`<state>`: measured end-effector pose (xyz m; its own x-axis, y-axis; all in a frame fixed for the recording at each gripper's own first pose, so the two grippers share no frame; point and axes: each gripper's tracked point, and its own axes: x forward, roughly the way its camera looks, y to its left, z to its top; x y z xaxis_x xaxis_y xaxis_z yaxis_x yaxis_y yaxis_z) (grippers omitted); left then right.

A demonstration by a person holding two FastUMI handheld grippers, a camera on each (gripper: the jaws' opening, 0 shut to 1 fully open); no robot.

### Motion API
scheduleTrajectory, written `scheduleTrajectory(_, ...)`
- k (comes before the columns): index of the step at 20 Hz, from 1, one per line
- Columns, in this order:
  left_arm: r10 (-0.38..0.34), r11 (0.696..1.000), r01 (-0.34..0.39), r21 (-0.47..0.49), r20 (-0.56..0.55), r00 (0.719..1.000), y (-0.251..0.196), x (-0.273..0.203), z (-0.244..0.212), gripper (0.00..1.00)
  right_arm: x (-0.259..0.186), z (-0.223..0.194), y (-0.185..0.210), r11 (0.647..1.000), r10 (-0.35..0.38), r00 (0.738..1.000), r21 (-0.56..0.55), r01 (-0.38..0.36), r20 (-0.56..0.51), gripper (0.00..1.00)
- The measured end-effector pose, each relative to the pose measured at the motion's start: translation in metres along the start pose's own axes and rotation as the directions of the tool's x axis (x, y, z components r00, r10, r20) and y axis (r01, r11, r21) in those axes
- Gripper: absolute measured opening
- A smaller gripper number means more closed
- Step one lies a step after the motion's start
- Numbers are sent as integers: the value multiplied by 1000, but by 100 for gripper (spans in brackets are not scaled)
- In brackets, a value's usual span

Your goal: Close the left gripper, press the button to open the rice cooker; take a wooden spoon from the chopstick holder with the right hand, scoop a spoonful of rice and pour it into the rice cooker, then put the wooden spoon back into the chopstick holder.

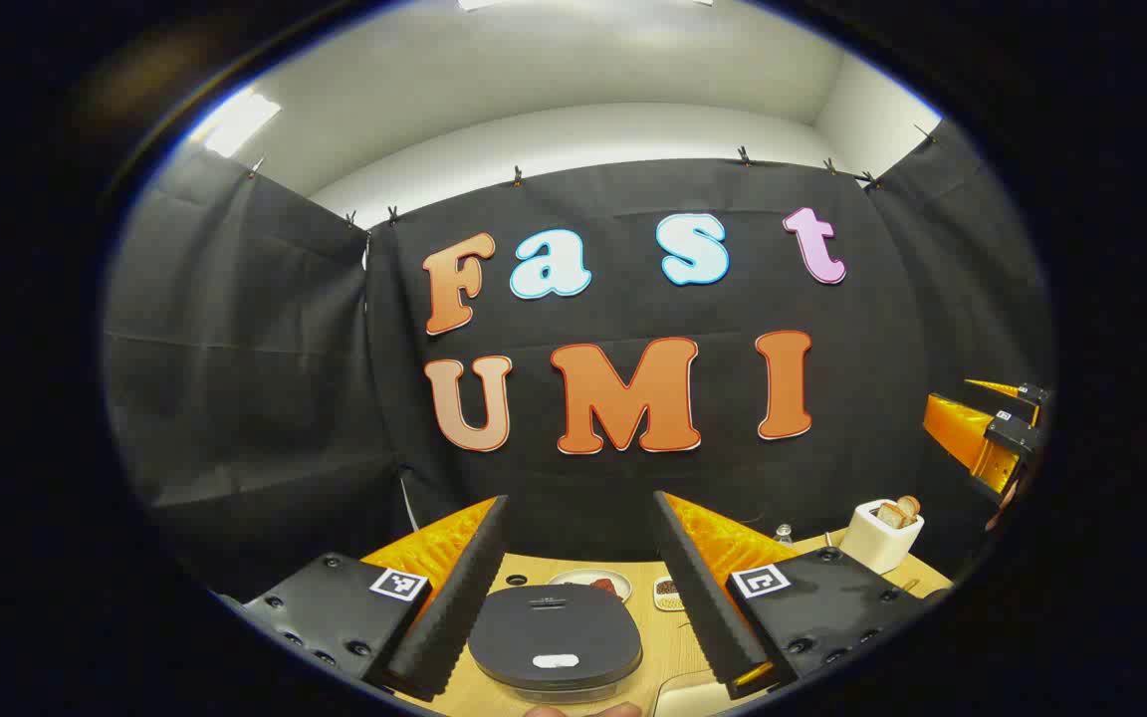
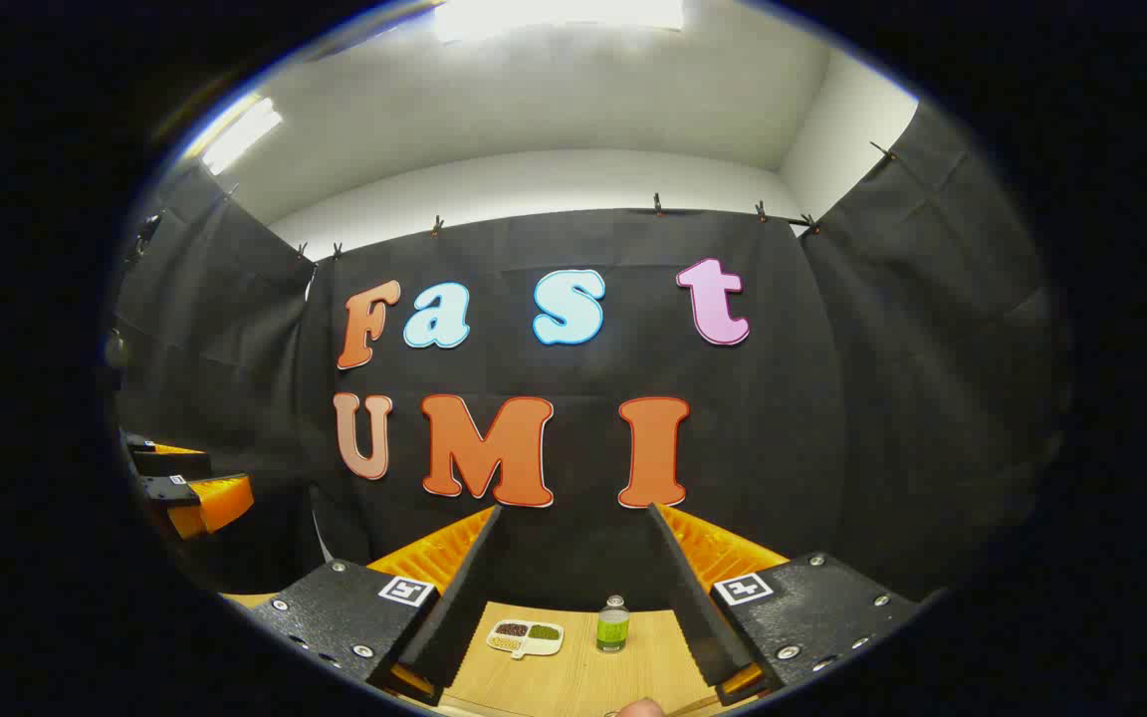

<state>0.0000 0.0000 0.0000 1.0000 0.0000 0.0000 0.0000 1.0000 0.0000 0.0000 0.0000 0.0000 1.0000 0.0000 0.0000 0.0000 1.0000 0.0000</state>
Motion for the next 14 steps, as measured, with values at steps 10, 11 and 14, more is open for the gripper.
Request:
scheduleTrajectory(10, -24, 1000, 24, -10, 2, 1000, -13, -4, 1, 91, -11, 2, -10, 1000, -6, 1000, -27, 6, 18, 87)
scheduleTrajectory(11, -25, 1000, 25, -9, 3, 1000, -14, -4, 1, 91, -12, 2, -12, 1000, -8, 1000, -28, 8, 18, 87)
scheduleTrajectory(14, -19, 1000, 19, -3, 7, 1000, -13, -6, 2, 92, -13, 1, -10, 1000, -3, 1000, -16, 3, 14, 87)
